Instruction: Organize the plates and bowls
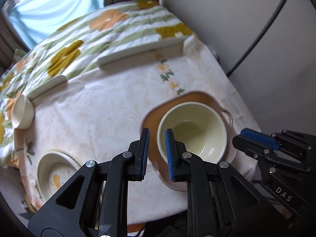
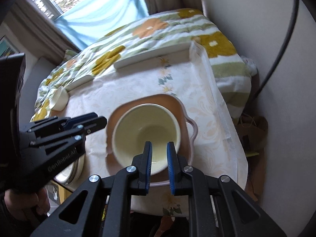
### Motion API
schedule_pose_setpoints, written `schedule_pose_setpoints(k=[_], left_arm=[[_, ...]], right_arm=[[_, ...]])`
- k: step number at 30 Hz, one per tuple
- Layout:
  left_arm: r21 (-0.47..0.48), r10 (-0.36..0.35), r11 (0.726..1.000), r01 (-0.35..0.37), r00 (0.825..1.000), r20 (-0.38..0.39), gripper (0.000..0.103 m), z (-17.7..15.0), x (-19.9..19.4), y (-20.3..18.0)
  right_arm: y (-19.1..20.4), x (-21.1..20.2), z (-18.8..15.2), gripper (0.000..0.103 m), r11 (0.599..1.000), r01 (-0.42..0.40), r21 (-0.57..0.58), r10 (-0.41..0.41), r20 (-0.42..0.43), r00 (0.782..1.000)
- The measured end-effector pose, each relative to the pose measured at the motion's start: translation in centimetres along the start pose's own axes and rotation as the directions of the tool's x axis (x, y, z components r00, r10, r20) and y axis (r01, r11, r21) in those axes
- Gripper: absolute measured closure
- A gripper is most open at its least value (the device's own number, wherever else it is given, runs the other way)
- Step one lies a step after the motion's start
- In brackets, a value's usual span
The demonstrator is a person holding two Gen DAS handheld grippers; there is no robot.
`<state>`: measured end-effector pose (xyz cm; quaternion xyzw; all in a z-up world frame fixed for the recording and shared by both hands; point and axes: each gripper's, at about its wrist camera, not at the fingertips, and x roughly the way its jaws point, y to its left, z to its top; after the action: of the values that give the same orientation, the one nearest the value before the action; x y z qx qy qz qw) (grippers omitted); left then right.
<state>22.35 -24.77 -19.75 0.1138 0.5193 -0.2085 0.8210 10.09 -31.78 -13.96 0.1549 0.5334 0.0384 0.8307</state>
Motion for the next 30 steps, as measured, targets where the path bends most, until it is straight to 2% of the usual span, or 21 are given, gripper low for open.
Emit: schedule_pose_setpoints(k=[2, 3, 5, 6, 7, 8, 10, 14, 17, 23, 26, 30], left_arm=[[-0.056, 0.009, 0.998, -0.006, 0.998, 0.058, 0.084, -0.6, -2.0, 1.2], [-0.088, 0.018, 0.996, -0.011, 0.996, 0.084, 0.077, -0.9, -3.0, 1.9], [-0.152, 0.052, 0.988, -0.033, 0.990, 0.128, 0.044, -1.5, -4.9, 3.4], [-0.191, 0.088, 0.980, -0.057, 0.984, 0.155, 0.012, -2.0, -5.9, 4.3], [-0.229, 0.131, 0.969, -0.088, 0.975, 0.181, 0.000, -2.5, -7.0, 5.3], [-0.258, 0.161, 0.960, -0.107, 0.967, 0.199, 0.000, -2.9, -7.7, 6.2], [-0.315, 0.201, 0.940, -0.133, 0.960, 0.195, 0.000, -3.7, -8.8, 8.2], [-0.425, 0.278, 0.886, -0.186, 0.946, 0.166, 0.000, -6.0, -10.4, 12.5], [-0.509, 0.314, 0.839, -0.194, 0.936, 0.161, 0.000, -7.6, -11.5, 16.0], [-0.668, 0.322, 0.732, -0.133, 0.932, 0.168, 0.000, -9.9, -12.6, 24.6], [-0.723, 0.327, 0.683, -0.103, 0.928, 0.177, 0.000, -10.2, -12.2, 29.4], [-0.767, 0.319, 0.638, -0.073, 0.931, 0.178, 0.000, -9.7, -10.2, 35.2]], right_arm=[[1.0, -0.7, -0.1, 0.089, 0.999, -0.007, -0.053, 0.008, 0.022, 1.000], [1.5, -0.9, -0.1, 0.089, 0.997, -0.012, -0.080, 0.014, 0.031, 0.999], [2.7, -1.2, 0.0, 0.088, 0.991, -0.034, -0.129, 0.040, 0.045, 0.998], [3.3, -1.2, 0.1, 0.075, 0.987, -0.049, -0.156, 0.057, 0.046, 0.997], [3.9, -1.0, 0.1, 0.064, 0.981, -0.067, -0.181, 0.075, 0.039, 0.996], [4.7, -0.7, 0.2, 0.031, 0.972, -0.099, -0.213, 0.108, 0.027, 0.994], [5.7, 0.0, 0.1, 0.001, 0.954, -0.152, -0.259, 0.161, 0.014, 0.987], [8.8, 1.9, 0.3, 0.001, 0.919, -0.200, -0.340, 0.202, -0.030, 0.979], [11.5, 3.0, 1.5, 0.001, 0.894, -0.237, -0.381, 0.236, -0.049, 0.971], [18.1, 5.4, 6.7, 0.001, 0.849, -0.290, -0.442, 0.279, -0.091, 0.956], [21.2, 7.0, 9.7, 0.001, 0.837, -0.306, -0.453, 0.305, -0.076, 0.949], [25.7, 10.4, 13.2, 0.001, 0.824, -0.339, -0.454, 0.329, -0.103, 0.939]])
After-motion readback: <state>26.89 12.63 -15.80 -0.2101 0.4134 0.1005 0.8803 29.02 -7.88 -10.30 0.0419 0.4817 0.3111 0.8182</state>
